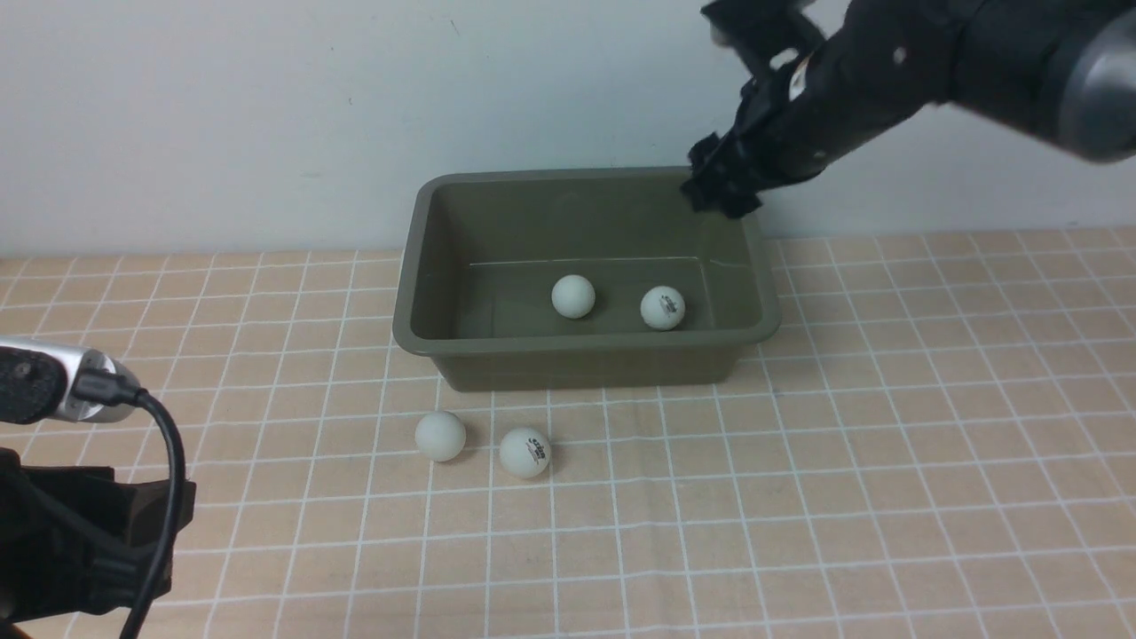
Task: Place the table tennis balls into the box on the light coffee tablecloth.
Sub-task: 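Release the ping pong ball into the bin and lift the gripper away, then reach for and grasp a ping pong ball on the table beside the basket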
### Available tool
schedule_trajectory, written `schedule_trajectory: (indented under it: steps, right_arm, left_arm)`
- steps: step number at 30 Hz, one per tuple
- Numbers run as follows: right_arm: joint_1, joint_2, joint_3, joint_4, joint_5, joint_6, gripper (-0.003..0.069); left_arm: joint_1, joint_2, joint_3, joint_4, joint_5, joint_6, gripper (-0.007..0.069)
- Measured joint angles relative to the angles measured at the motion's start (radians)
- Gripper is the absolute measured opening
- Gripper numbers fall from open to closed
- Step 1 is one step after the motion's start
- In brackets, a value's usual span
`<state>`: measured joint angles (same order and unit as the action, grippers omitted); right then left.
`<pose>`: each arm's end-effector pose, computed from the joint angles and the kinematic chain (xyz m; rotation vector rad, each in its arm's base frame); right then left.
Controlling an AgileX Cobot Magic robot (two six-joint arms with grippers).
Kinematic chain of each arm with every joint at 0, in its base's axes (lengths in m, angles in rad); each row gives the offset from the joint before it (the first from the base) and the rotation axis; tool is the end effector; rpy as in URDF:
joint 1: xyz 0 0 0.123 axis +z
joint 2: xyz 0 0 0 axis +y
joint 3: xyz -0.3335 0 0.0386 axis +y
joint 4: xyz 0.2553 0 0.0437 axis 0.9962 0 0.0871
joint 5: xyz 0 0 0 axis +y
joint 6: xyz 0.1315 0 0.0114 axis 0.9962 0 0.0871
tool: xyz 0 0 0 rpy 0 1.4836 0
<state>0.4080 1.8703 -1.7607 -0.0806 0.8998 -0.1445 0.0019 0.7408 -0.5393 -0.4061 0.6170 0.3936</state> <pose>0.4379 0.1802 0.3409 -0.7134 2.3844 0.0112 0.1378 -0.0299 0.2862 0.1834 2.2435 -0.2295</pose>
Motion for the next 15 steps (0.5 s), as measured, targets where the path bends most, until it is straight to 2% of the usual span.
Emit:
schedule_trajectory:
  steps: [5, 8, 15]
  right_arm:
    - [-0.001, -0.172, -0.053, -0.032, 0.234, 0.014, 0.0412]
    - [-0.001, -0.263, -0.055, -0.034, 0.31, 0.016, 0.0388]
    - [-0.001, -0.435, -0.055, -0.04, 0.369, 0.043, 0.0361]
  left_arm:
    - [0.0, 0.0, 0.0, 0.0, 0.0, 0.0, 0.0342]
    - [0.0, 0.0, 0.0, 0.0, 0.0, 0.0, 0.0342]
    - [0.0, 0.0, 0.0, -0.002, 0.0, 0.0, 0.0342]
